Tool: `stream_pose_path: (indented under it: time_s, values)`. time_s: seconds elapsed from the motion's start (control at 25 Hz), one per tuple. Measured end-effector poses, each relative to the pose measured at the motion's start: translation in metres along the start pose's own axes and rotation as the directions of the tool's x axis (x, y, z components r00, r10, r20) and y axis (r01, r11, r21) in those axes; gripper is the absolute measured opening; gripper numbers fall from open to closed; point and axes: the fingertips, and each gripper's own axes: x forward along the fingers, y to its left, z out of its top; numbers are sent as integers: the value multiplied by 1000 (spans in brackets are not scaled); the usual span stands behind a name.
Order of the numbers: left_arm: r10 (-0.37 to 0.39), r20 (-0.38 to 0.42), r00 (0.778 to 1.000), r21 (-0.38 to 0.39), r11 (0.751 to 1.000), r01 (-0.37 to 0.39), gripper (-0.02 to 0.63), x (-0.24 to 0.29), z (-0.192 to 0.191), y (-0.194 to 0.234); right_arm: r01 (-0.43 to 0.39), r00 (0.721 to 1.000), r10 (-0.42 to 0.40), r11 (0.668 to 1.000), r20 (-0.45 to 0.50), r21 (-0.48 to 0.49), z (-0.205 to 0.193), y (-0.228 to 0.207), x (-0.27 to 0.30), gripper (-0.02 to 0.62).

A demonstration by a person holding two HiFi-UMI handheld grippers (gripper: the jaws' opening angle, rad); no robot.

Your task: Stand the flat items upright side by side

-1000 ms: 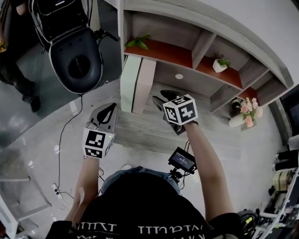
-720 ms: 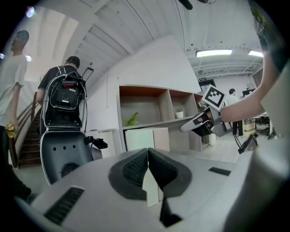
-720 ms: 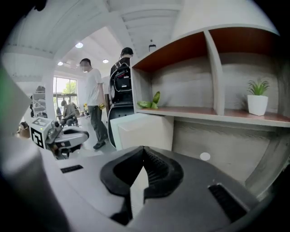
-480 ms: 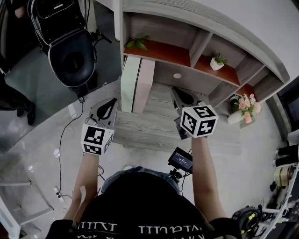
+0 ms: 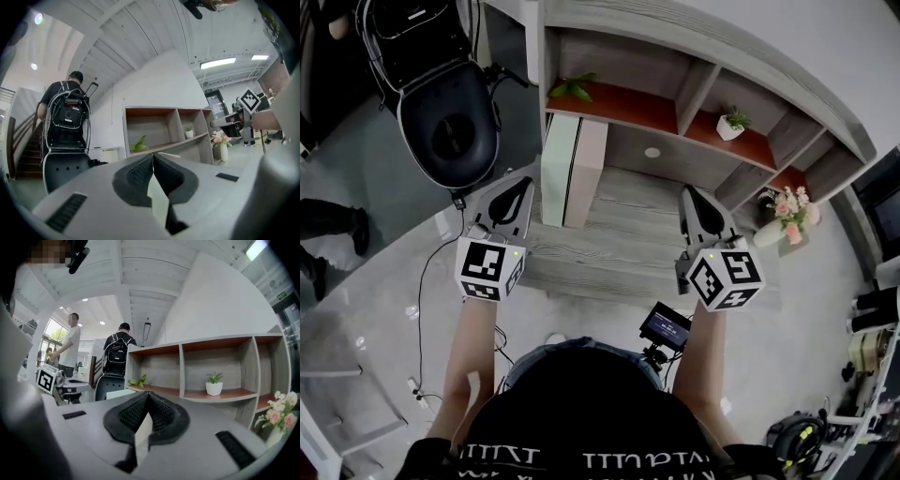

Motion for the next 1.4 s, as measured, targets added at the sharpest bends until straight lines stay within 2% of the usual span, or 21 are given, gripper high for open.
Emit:
stream_pose_path:
  time_s: [0.16, 0.44, 0.72, 1.0, 1.4]
  values:
    - [36, 54, 998, 22, 999, -37, 14, 3, 22, 18, 78, 996, -74, 994, 54, -80, 13, -10, -14, 14]
    - [41, 128, 991, 56, 997, -49, 14, -1, 54, 26, 146, 984, -129, 978, 120, -148, 35, -14, -27, 14]
    - [33, 131, 991, 71, 997, -43, 15, 9, 56, 9, 148, 984, -132, 979, 119, -140, 38, -26, -33, 14]
    - [44, 141, 989, 38, 998, -50, 15, 11, 59, 11, 154, 984, -140, 980, 114, -128, 37, -29, -36, 14]
    - [52, 146, 988, 31, 998, -57, 15, 13, 63, 8, 152, 986, -141, 979, 93, -133, 33, -30, -38, 14]
